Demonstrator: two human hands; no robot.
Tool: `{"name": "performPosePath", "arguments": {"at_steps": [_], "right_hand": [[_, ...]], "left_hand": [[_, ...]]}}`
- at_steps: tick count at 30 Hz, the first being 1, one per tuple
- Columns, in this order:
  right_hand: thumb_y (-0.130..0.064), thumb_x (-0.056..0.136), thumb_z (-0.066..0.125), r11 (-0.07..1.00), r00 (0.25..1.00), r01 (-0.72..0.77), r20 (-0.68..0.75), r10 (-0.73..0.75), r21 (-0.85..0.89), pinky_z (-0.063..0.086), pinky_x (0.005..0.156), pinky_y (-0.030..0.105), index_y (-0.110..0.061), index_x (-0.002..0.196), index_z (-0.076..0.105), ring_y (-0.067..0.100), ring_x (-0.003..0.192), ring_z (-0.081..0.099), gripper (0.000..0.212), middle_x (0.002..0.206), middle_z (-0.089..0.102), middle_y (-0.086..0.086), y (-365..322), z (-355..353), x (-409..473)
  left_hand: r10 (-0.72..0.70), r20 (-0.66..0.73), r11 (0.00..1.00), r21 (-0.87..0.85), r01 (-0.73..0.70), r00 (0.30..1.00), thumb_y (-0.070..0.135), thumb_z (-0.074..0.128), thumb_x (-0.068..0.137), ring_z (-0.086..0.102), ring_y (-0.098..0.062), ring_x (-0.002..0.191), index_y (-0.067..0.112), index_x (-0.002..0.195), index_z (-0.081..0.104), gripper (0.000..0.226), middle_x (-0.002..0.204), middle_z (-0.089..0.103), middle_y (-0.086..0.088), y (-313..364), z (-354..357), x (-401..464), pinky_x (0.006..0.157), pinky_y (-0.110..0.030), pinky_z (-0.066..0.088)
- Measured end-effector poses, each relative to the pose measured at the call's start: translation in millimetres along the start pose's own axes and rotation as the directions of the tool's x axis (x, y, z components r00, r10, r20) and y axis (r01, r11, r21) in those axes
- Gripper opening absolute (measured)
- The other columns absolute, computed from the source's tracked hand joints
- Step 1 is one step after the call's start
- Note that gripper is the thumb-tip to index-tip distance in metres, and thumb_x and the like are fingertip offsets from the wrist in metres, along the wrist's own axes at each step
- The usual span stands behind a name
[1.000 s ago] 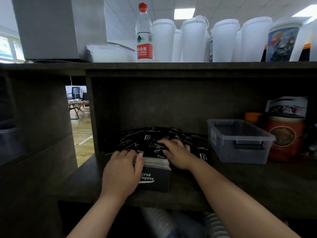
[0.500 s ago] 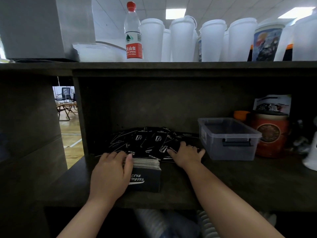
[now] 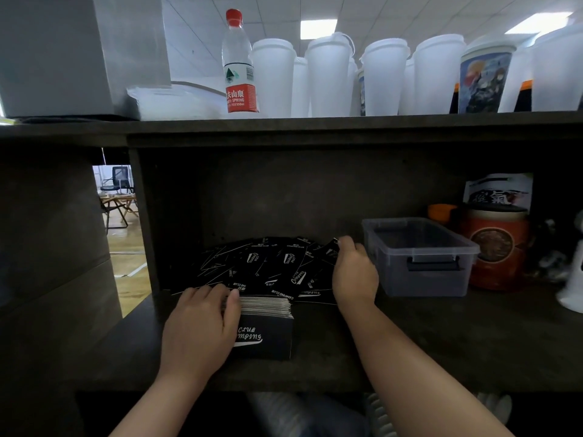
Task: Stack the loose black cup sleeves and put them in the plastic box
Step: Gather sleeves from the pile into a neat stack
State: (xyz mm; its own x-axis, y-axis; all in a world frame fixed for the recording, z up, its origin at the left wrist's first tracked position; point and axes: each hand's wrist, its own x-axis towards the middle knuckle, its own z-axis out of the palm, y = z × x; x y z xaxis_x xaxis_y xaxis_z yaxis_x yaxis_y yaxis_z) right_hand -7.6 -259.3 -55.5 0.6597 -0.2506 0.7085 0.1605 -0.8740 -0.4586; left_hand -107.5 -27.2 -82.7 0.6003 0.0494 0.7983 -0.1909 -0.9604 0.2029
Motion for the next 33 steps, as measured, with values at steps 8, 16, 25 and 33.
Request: {"name": "performPosePath", "arguments": {"at_steps": [8, 16, 25, 33], "right_hand": [[-0.01, 0.097, 0.052, 0.874, 0.988, -0.012, -0.126, 0.084, 0.486, 0.032, 0.069, -0.003, -0.011, 0.107, 0.062, 0.01, 0.092, 0.052, 0.014, 0.112, 0.049, 0.0, -5.3, -6.1, 0.2], [-0.002, 0.088, 0.065, 0.693, 0.87, -0.247, 0.47, -0.149, 0.678, 0.052, 0.079, 0.028, -0.026, 0.095, 0.066, 0.014, 0.088, 0.065, 0.025, 0.093, 0.068, -0.001, -22.9, 1.0, -5.8], [-0.043, 0.101, 0.039, 0.622, 0.361, -0.592, 0.859, -0.364, 0.512, 0.054, 0.074, 0.026, -0.014, 0.093, 0.073, 0.017, 0.091, 0.069, 0.045, 0.098, 0.073, 0.008, -37.1, -18.3, -21.8], [-0.031, 0.097, 0.053, 0.567, 0.766, -0.517, 0.643, -0.029, 0.641, 0.051, 0.087, 0.028, -0.025, 0.103, 0.066, 0.012, 0.096, 0.063, 0.016, 0.101, 0.067, -0.006, -83.3, -35.6, -78.8]], "left_hand": [[-0.006, -0.001, 1.0, -0.001, 0.006, 1.0, 0.042, 0.028, 0.095, 0.048, -0.013, 0.071, 0.022, 0.076, 0.062, 0.043, 0.069, 0.057, 0.008, 1.4, -1.8, -0.2, 0.059, -0.027, 0.035], [-0.032, 0.034, 0.999, -0.014, 0.032, 0.999, 0.046, 0.025, 0.094, 0.051, -0.015, 0.085, 0.02, 0.085, 0.066, 0.049, 0.082, 0.06, 0.006, 2.2, -2.5, 0.3, 0.064, -0.027, 0.037], [-0.012, 0.049, 1.0, -0.004, 0.012, 0.999, 0.044, 0.025, 0.095, 0.051, -0.02, 0.092, 0.02, 0.092, 0.067, 0.048, 0.088, 0.066, 0.003, 1.4, 0.8, 0.7, 0.074, -0.034, 0.044], [-0.044, 0.021, 0.999, -0.014, 0.045, 0.999, 0.042, 0.03, 0.093, 0.045, -0.02, 0.088, 0.017, 0.082, 0.069, 0.048, 0.083, 0.062, -0.004, -0.9, 3.9, 0.3, 0.07, -0.032, 0.041]]}}
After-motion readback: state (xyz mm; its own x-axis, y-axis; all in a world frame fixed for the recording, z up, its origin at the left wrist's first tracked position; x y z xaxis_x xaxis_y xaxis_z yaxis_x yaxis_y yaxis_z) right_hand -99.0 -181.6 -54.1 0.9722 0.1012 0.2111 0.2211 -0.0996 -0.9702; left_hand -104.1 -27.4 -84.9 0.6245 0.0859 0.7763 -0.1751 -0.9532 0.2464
